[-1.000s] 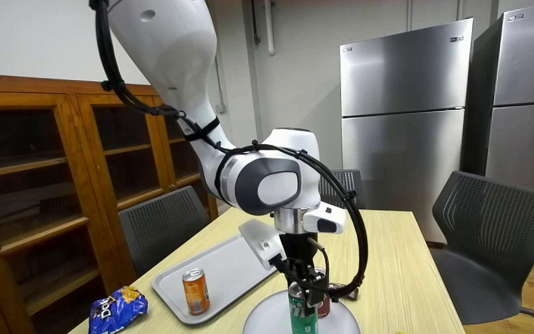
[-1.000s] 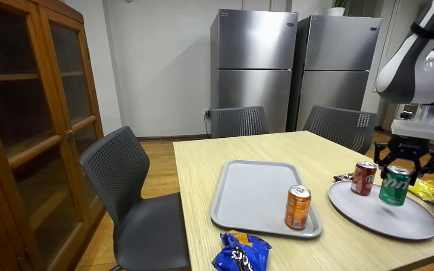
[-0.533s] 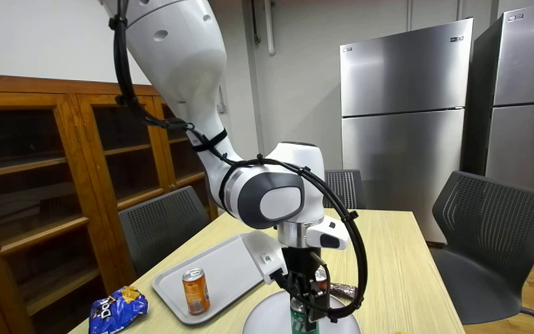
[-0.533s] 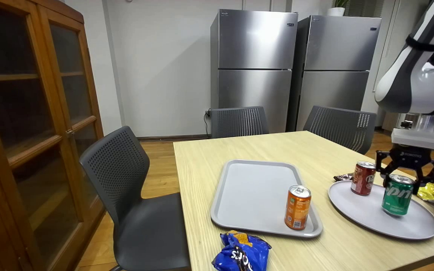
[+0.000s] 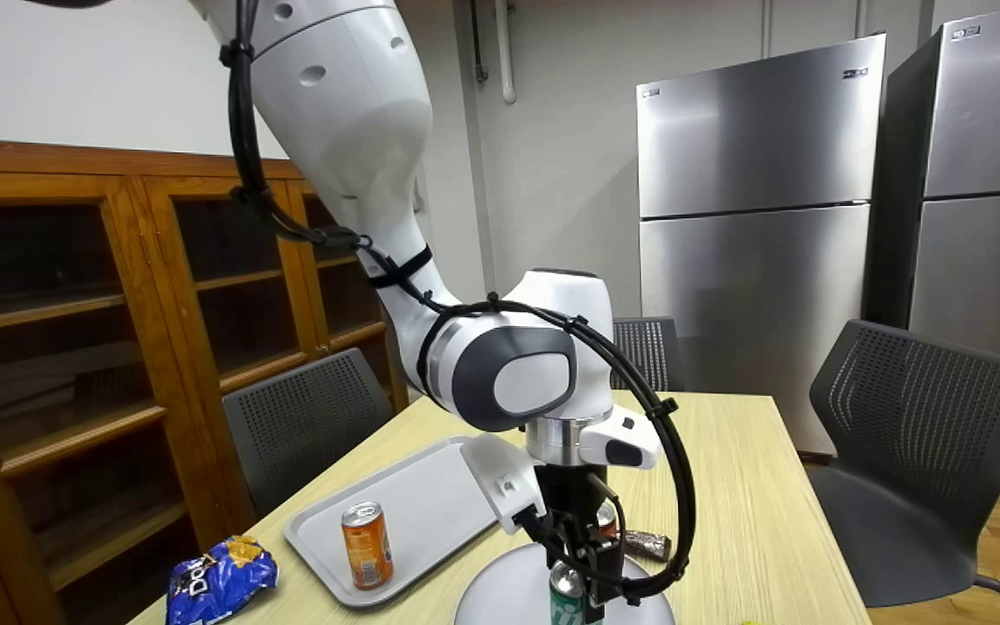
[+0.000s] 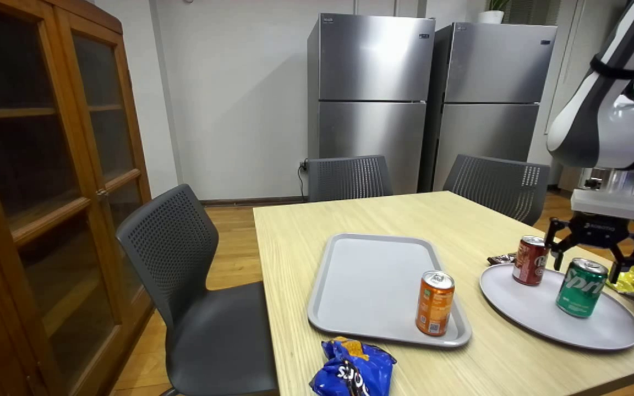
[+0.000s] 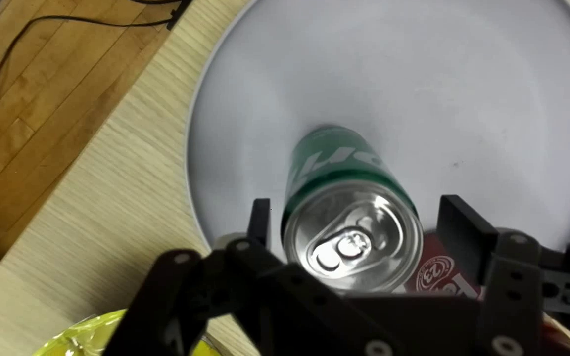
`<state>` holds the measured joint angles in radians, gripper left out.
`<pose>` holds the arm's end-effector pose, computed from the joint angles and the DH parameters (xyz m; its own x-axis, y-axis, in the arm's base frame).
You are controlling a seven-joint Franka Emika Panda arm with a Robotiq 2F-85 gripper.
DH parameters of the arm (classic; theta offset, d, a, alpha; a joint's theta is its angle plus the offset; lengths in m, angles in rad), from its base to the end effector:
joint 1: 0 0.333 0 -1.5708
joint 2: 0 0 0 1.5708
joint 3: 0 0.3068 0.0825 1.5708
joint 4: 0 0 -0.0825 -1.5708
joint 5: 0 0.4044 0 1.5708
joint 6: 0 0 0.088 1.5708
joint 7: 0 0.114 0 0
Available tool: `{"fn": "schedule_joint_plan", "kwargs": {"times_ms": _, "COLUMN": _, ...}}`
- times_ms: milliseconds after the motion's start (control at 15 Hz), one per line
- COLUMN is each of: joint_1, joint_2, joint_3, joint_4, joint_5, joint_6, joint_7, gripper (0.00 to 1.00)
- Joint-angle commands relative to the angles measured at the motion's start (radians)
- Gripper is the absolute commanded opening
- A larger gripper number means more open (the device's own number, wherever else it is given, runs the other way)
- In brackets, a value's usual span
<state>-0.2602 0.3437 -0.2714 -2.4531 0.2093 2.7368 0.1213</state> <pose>0.4029 -0.2587 0.1291 0.6712 -0.7404 -0.0356 -0.7402 -0.6720 0.0206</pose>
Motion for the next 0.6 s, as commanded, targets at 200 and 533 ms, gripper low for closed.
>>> {"fn": "schedule_joint_plan", "kwargs": {"times_ms": 200, "joint_1": 0.006, "joint_2": -0.118, "joint_3": -0.003, "joint_4": -0.045, "joint_5": -0.048, "joint_6": -0.027, "joint_7": -0.014, "gripper": 1.0}}
{"fn": "schedule_joint_plan", "kwargs": {"times_ms": 533, "joint_1": 0.014, "joint_2": -0.226, "joint_3": 0.016, "joint_4": -0.08, "joint_5": -0.052, "joint_6": -0.034, "joint_7": -0.06, "gripper": 1.0}}
